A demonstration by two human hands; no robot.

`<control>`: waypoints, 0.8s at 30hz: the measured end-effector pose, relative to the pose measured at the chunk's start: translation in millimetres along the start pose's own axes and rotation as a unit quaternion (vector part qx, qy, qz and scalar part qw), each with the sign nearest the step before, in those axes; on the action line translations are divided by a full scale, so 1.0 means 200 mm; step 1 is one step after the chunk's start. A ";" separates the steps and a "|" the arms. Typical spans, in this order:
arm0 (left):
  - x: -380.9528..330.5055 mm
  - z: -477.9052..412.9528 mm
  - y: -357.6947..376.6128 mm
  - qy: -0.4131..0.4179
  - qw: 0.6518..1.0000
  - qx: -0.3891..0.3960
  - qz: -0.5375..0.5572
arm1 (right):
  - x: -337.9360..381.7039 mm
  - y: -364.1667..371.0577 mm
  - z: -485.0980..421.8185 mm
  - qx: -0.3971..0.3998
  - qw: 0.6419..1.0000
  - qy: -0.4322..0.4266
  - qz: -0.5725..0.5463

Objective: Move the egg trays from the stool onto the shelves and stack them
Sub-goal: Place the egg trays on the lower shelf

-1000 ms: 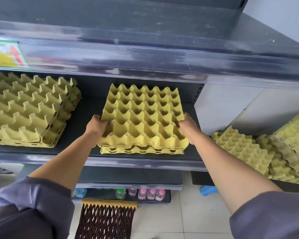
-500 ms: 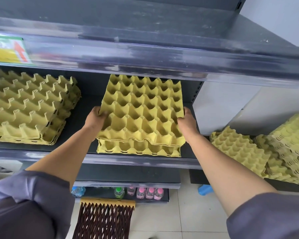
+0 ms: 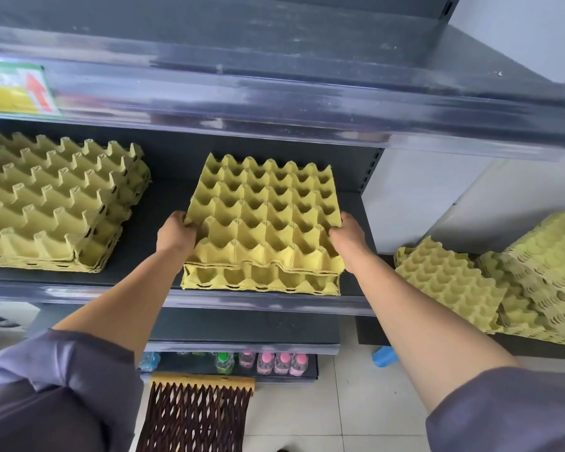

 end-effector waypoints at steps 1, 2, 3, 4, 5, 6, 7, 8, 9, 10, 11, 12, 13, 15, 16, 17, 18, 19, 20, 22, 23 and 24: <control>0.00 0.01 0.00 0.008 1.000 -0.001 0.003 | 0.00 -0.01 0.00 -0.009 1.000 -0.004 -0.002; -0.01 0.01 0.00 0.014 1.000 -0.003 0.008 | 0.00 -0.02 0.01 -0.016 1.000 -0.005 -0.003; -0.01 0.03 0.00 0.018 1.000 -0.008 0.015 | 0.00 -0.03 0.01 -0.020 1.000 -0.005 -0.005; -0.02 0.04 -0.01 0.021 0.999 -0.015 0.026 | 0.00 -0.04 0.02 -0.021 1.000 -0.004 -0.005; -0.02 0.05 -0.01 0.022 0.999 -0.022 0.036 | 0.00 -0.05 0.03 -0.022 1.000 -0.005 -0.008; -0.02 0.06 -0.02 0.022 0.998 -0.029 0.044 | 0.01 -0.06 0.04 -0.021 1.000 -0.006 -0.009; -0.01 0.07 -0.03 0.024 0.998 -0.034 0.046 | 0.00 -0.06 0.05 -0.021 1.000 -0.007 -0.014; -0.01 0.08 -0.05 0.025 0.998 -0.038 0.046 | 0.00 -0.08 0.06 -0.021 0.999 -0.005 -0.023; 0.00 0.09 -0.06 0.028 0.998 -0.040 0.045 | 0.00 -0.09 0.08 -0.022 0.999 0.000 -0.034; 0.00 0.09 -0.07 0.031 0.998 -0.040 0.042 | -0.01 -0.09 0.09 -0.019 0.999 0.009 -0.045; 0.00 0.10 -0.08 0.038 0.998 -0.038 0.039 | -0.03 -0.09 0.10 -0.013 0.998 0.018 -0.052; 0.00 0.10 -0.09 0.046 0.998 -0.034 0.037 | -0.04 -0.09 0.11 -0.006 0.998 0.029 -0.057; 0.00 0.11 -0.09 0.054 0.997 -0.030 0.038 | -0.05 -0.09 0.12 -0.001 0.997 0.039 -0.065; -0.02 0.12 -0.09 0.065 0.997 -0.024 0.044 | -0.07 -0.08 0.14 -0.002 0.994 0.058 -0.095; -0.04 0.13 -0.09 0.067 0.996 -0.020 0.047 | -0.08 -0.09 0.15 -0.015 0.992 0.062 -0.108; -0.05 0.14 -0.08 0.069 0.996 -0.015 0.052 | -0.09 -0.10 0.16 -0.035 0.991 0.061 -0.118; -0.07 0.14 -0.07 0.072 0.995 -0.008 0.062 | -0.09 -0.11 0.17 -0.059 0.989 0.061 -0.123; -0.08 0.15 -0.07 0.075 0.994 0.000 0.080 | -0.10 -0.13 0.18 -0.080 0.987 0.060 -0.129; -0.10 0.16 -0.06 0.077 0.991 0.006 0.105 | -0.11 -0.15 0.19 -0.098 0.984 0.060 -0.135; -0.12 0.18 -0.06 0.082 0.982 0.017 0.171 | -0.14 -0.18 0.22 -0.129 0.978 0.068 -0.151; -0.13 0.20 -0.05 0.082 0.976 0.022 0.201 | -0.15 -0.19 0.23 -0.142 0.974 0.073 -0.158; -0.14 0.21 -0.04 0.081 0.971 0.026 0.222 | -0.16 -0.21 0.25 -0.155 0.971 0.079 -0.164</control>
Point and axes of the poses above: each hand's wrist, its own z-axis away from the middle knuckle, its own y-axis out of the palm, x = y × z, the point moved 5 cm from there along -z, towards the middle knuckle, and after that the axes turned 3 degrees about x, right-handed, at the moved point
